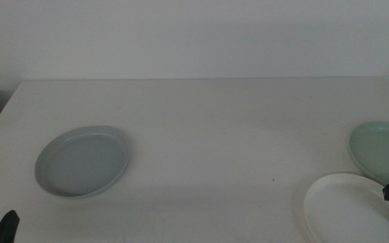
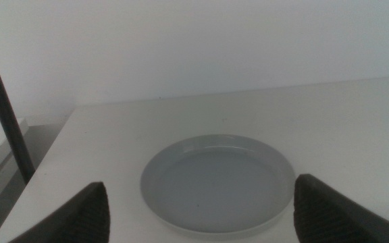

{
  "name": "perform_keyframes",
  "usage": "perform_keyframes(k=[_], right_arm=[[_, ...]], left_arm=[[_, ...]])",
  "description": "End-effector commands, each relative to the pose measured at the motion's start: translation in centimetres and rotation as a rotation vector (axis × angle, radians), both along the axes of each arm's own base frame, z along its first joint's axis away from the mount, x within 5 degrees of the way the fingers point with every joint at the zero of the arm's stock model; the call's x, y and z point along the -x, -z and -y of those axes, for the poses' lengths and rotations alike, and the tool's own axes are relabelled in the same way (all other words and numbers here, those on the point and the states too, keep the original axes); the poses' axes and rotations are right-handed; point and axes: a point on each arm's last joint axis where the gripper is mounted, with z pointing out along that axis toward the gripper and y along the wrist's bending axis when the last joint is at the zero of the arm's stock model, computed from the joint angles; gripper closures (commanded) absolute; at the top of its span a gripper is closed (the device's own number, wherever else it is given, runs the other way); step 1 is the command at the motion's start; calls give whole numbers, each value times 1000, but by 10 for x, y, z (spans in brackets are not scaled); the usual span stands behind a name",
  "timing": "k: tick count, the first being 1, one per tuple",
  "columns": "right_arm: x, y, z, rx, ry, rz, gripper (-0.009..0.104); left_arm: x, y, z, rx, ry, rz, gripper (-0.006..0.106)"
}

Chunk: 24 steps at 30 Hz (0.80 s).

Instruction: Stack the three bowls on top of each other.

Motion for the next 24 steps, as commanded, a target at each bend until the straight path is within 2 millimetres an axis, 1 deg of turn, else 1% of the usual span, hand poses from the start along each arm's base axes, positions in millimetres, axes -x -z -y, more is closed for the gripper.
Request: perform_keyframes(k=[1, 4, 7, 8, 11, 15, 19, 23, 24], right_arm=[[-5, -7, 4, 12, -3, 46, 67], [-6, -4, 4, 11, -3, 37, 78], [-5, -5, 3, 10, -3, 37, 95], [-5, -6, 3, 9, -4, 35, 96], [-3, -13, 1, 8, -11, 38, 96], [2, -34, -8, 11, -24, 89, 96], [7, -63, -26, -25, -38, 162, 96], [11, -96, -53, -94, -94, 237, 96], [11, -102, -59, -110, -110, 247, 95]], left_arm=[[1, -9, 0, 27, -5, 89, -5], [1, -9, 0, 27, -5, 89, -5], [1, -9, 0, 27, -5, 89, -5], [1, -9, 0, 27, -5, 89, -5], [1, -9, 0, 27, -5, 89, -5], [1, -9, 0, 27, -5, 89, -5], [1, -9, 0, 27, -5, 89, -5], [1, -9, 0, 27, -5, 89, -5], [1, -9, 0, 27, -5, 89, -5]])
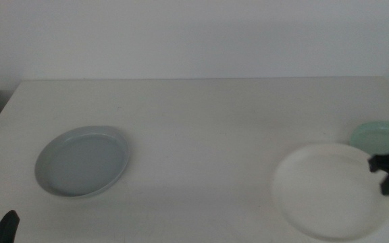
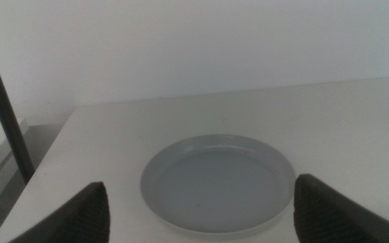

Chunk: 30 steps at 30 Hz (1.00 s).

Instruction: Stack the three bowls on top of each other.

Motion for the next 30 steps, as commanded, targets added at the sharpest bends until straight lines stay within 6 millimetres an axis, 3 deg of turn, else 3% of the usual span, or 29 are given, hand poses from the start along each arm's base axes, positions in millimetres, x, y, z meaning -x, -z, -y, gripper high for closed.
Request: perform_keyframes(k=[1, 5, 13, 14, 19, 30], right_arm=[[-2, -32, -17, -49, -33, 104, 95], [-8, -52, -50, -108, -108, 160, 94], [-29, -60, -107, -165, -184, 182, 94], [-37, -58, -123, -170, -219, 171, 94], [-54, -40, -150, -182, -227, 123, 94], [-86, 21, -163, -152, -178, 79, 94]], left_arm=[[1, -9, 0, 26, -5, 89, -5], [1, -9, 0, 27, -5, 89, -5], [1, -9, 0, 27, -5, 89, -5], [1, -9, 0, 27, -5, 89, -5], [1, -9, 0, 27, -5, 89, -5], [1, -9, 0, 27, -5, 89, -5]])
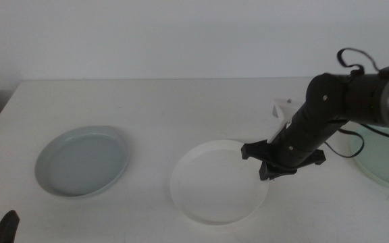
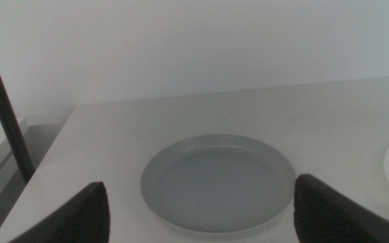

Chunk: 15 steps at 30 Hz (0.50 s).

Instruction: Stack the three bowls on top of each other.

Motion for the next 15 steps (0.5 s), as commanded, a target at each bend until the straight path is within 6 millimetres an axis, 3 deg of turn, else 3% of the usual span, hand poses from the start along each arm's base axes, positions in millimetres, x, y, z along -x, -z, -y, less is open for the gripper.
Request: perform_keyframes(k=[1, 10, 15], right_arm=[[-8, -18, -3, -39, 16, 91, 94], [-12, -6, -2, 6, -8, 93, 92], [-14, -6, -2, 0, -3, 106, 80]], left_arm=[[1, -9, 0, 27, -5, 89, -5], [1, -9, 0, 27, -5, 89, -5], [1, -9, 0, 27, -5, 89, -5]])
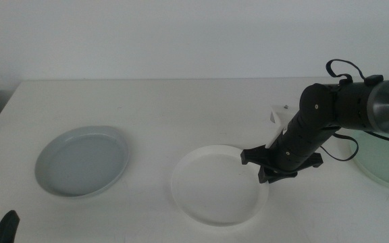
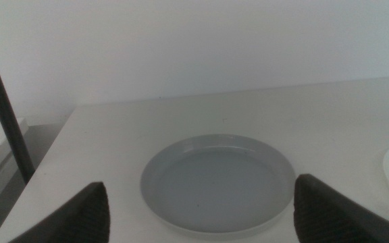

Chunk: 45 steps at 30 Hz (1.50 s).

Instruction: Stack the three bowls on top of each other.

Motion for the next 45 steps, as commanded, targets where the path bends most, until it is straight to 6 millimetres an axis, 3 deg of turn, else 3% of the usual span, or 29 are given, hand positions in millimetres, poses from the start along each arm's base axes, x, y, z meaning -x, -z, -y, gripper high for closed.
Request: perform_keyframes(k=[1, 6, 11, 14, 17, 22, 32, 45], right_arm=[[-7, -27, -2, -37, 2, 105, 75], [-7, -36, -2, -52, 8, 145, 52], [4, -89, 11, -59, -8, 299, 42], [15, -131, 35, -58, 47, 405, 42], [27, -161, 67, -16, 120, 467, 42], [40, -185, 130, 93, 250, 483, 42], [21, -182, 232, 137, 457, 406, 43], [-31, -111, 307, 139, 470, 258, 43]], left_arm=[[1, -9, 0, 27, -5, 89, -5], [1, -9, 0, 27, -5, 89, -5], [1, -9, 0, 27, -5, 89, -5], [1, -9, 0, 27, -5, 89, -5], [1, -9, 0, 27, -5, 89, -5], [1, -9, 0, 27, -5, 89, -5], [1, -9, 0, 27, -5, 89, -5], [1, -9, 0, 26, -5, 89, -5]])
